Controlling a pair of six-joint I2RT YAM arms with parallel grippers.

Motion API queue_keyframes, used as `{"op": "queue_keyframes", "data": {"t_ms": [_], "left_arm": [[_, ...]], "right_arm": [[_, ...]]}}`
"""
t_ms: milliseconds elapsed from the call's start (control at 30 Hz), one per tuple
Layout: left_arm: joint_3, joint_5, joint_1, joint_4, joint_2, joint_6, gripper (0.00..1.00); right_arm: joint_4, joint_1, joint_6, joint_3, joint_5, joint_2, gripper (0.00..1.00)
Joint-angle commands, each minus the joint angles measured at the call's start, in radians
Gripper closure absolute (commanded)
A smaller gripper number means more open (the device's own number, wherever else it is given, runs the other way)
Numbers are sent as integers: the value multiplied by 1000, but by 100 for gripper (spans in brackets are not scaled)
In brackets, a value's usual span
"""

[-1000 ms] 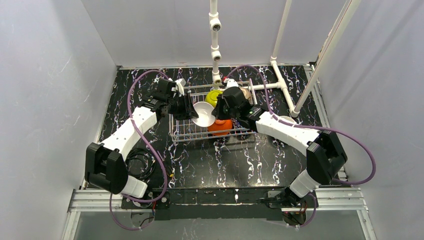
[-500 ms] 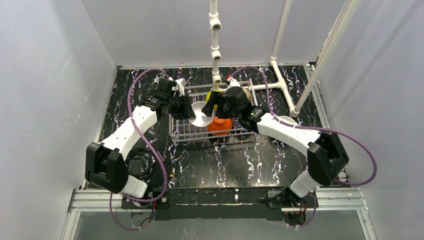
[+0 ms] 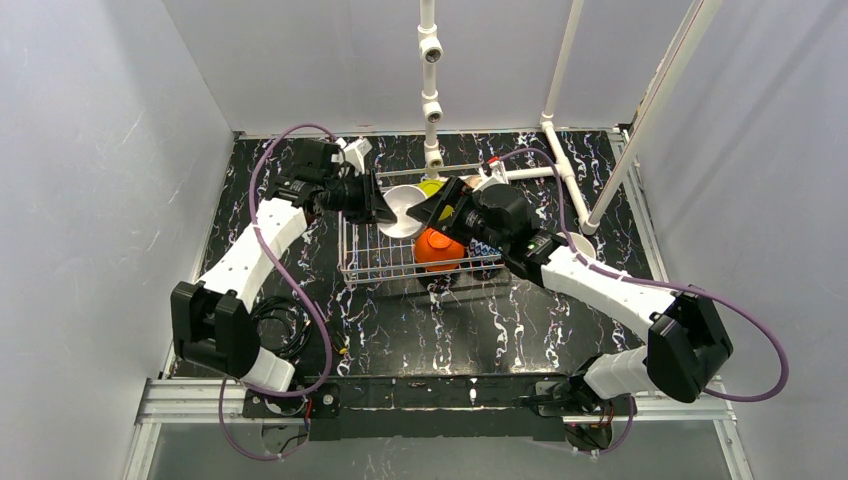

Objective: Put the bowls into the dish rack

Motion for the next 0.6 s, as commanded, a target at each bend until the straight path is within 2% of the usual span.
{"op": "queue_keyframes", "data": {"t_ms": [0,200,333,467,567], "left_arm": [[71,219,11,-34,32,7,100],[73,321,16,-1,55,-48,100],[77,304,16,-12,60,-54,100],[58,274,21,-17,54,-67,100],[33,272,26,-1,45,-85,100]], "right_arm": [[78,-3,159,-13,-63,-44,1],[107,-3,172,16,-168,-25,1],[172,-3,188,-15,-174,-42,1],[287,-3,188,-74,-159,-78,7],[296,-3,169,-89,-146,-98,5]]}}
